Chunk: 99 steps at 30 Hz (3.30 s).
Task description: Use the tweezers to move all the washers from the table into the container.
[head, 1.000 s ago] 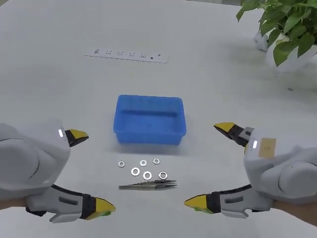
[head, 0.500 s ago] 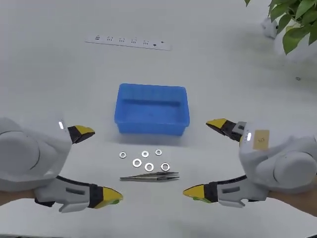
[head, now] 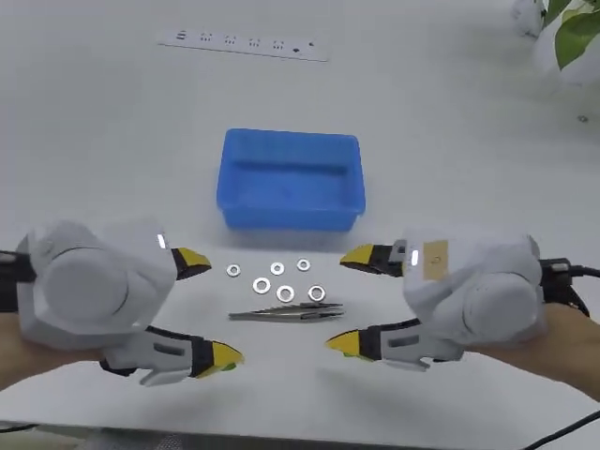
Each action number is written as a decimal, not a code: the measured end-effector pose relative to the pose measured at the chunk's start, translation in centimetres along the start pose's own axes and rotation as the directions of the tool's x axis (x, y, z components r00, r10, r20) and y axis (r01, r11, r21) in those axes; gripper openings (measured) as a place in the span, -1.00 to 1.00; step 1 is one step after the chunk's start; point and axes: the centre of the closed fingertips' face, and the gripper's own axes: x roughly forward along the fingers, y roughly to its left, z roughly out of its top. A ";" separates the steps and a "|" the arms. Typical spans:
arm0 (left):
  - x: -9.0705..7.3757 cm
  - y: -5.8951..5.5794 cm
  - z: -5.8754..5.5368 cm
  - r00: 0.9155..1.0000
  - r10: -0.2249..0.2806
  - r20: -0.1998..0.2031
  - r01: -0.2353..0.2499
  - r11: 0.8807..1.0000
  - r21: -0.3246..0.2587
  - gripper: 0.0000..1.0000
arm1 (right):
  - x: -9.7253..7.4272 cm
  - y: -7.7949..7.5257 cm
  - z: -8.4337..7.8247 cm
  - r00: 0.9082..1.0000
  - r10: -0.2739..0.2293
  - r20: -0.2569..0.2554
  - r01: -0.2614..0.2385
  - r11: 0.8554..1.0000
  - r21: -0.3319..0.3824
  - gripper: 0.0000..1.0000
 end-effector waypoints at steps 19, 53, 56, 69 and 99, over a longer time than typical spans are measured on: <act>2.0 -0.4 -0.3 0.996 -0.065 -0.055 0.068 0.996 0.050 -0.19 | 4.2 0.9 0.0 0.979 0.166 -0.122 -0.178 0.980 -0.094 -0.64; 3.1 -0.3 0.6 0.994 -0.103 -0.039 0.105 0.992 0.063 -0.70 | 2.5 0.3 2.0 0.991 0.135 0.017 -0.135 0.991 0.013 -0.86; 3.2 -0.1 0.6 0.995 -0.090 -0.041 0.093 0.993 0.076 -0.81 | 2.5 0.6 2.1 0.990 0.137 0.029 -0.138 0.990 0.015 -0.86; 3.3 0.0 0.4 0.992 -0.108 -0.069 0.116 0.986 0.120 -0.82 | 2.2 0.7 2.8 0.990 0.134 0.050 -0.133 0.991 -0.011 -0.86; -1.6 -3.0 6.1 0.974 -0.182 0.136 0.166 0.979 0.120 -0.85 | 2.1 2.0 2.9 0.977 0.138 0.162 -0.135 0.990 -0.029 -0.85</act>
